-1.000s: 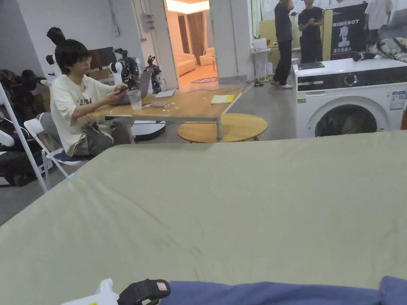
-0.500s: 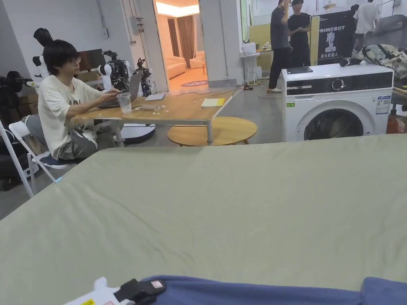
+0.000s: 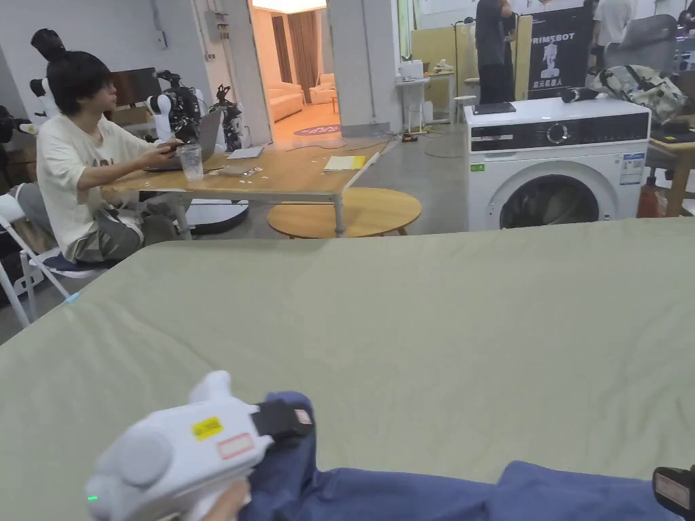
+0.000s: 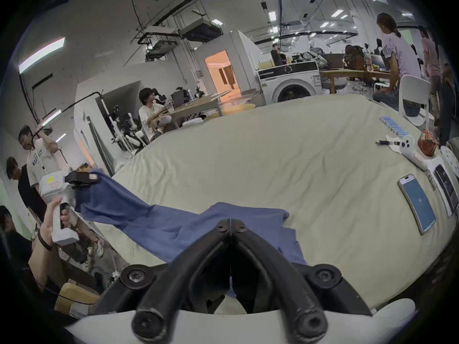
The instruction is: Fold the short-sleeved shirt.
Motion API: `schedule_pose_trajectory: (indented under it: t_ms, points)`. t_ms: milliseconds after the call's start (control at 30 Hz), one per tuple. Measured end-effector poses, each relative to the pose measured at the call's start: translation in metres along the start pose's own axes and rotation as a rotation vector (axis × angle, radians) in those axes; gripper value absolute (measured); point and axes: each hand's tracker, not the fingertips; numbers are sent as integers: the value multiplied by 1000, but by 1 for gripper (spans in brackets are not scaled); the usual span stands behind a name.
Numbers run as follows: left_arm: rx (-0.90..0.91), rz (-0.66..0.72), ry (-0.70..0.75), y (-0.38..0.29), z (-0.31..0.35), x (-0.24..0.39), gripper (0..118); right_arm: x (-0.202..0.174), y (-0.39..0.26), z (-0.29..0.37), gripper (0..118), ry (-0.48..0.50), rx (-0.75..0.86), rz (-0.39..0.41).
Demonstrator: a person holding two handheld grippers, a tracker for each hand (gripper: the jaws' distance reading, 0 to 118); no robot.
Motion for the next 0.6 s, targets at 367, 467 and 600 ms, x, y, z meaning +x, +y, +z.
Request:
schedule_pose_trajectory:
  t_ms: [367, 467, 600]
  points:
    - [-356, -126, -92, -64, -124, 59, 31, 36, -20, 29, 0, -99, -19, -26]
    - [-254, -135, -188, -54, -98, 56, 49, 46, -24, 35, 0, -109, -17, -49]
    - [-175, -87, -172, -48, -74, 42, 57, 50, -27, 41, 0, -110, -9, -62]
